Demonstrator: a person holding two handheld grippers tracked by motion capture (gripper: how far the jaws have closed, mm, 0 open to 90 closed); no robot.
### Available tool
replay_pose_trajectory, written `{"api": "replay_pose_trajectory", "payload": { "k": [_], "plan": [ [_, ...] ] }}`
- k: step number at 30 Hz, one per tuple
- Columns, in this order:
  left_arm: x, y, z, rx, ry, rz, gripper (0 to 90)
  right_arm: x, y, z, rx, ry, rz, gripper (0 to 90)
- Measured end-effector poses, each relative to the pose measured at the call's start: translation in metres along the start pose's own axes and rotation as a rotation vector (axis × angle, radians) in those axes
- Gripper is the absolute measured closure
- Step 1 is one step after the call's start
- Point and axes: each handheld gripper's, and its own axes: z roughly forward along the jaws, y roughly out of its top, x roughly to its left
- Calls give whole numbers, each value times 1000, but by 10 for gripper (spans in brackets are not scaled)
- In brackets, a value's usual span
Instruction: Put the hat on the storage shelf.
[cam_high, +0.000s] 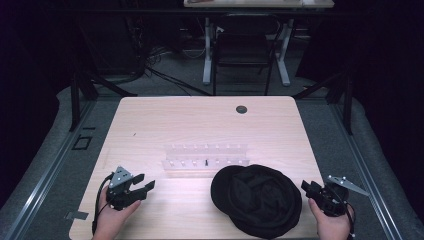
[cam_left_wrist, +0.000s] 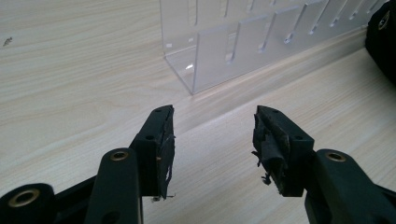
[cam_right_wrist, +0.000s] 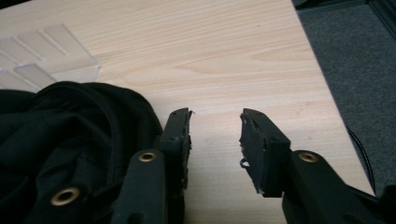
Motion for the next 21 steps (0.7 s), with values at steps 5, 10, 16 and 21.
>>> {"api": "replay_pose_trajectory", "payload": {
  "k": [5, 10, 16, 21],
  "plan": [
    [-1, 0, 1, 8, -5, -2, 483, 9, 1, -2, 5, 1, -54, 662],
    [-2, 1, 1, 8, -17, -4, 483, 20, 3, -14, -14, -34, -93, 616],
    [-6, 0, 2, 17, -27, 13, 483, 14, 10, -21, 107, 37, 7, 607],
    [-6, 0, 2, 20, -26, 12, 481, 16, 10, -20, 189, 46, 37, 596]
  ]
}}
